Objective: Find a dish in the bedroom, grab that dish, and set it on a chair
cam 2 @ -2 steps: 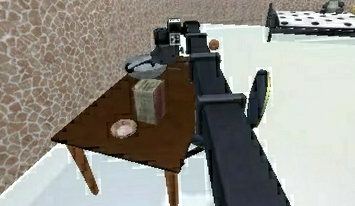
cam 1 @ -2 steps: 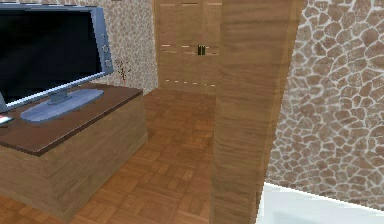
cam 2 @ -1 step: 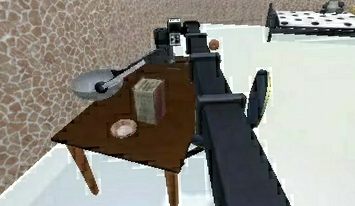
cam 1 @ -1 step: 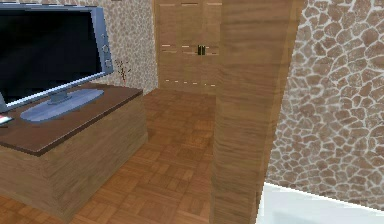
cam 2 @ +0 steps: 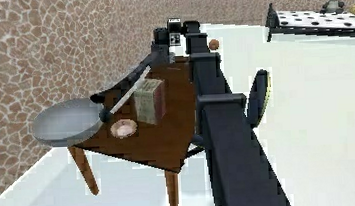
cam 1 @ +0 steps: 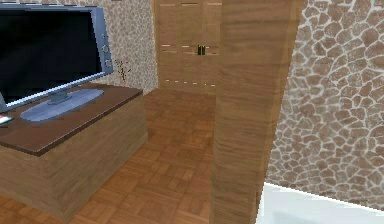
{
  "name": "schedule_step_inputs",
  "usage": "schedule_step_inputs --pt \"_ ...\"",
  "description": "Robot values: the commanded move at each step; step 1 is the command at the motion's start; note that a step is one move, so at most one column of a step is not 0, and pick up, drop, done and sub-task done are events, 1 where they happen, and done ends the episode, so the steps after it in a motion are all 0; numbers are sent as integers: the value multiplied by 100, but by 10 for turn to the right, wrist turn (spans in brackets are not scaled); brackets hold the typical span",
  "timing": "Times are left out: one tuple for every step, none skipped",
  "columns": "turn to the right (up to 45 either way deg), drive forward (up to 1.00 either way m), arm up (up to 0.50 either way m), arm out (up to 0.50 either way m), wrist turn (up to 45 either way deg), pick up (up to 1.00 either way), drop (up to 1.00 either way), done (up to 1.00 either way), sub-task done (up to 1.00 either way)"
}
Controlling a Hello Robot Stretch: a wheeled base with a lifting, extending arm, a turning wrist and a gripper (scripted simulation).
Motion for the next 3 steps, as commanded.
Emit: schedule_step_inputs --pt "0 0 0 0 -90 0 0 0 0" --pt "0 0 0 -46 0 0 0 0 0" --pt "450 0 0 0 0 0 0 0 0"
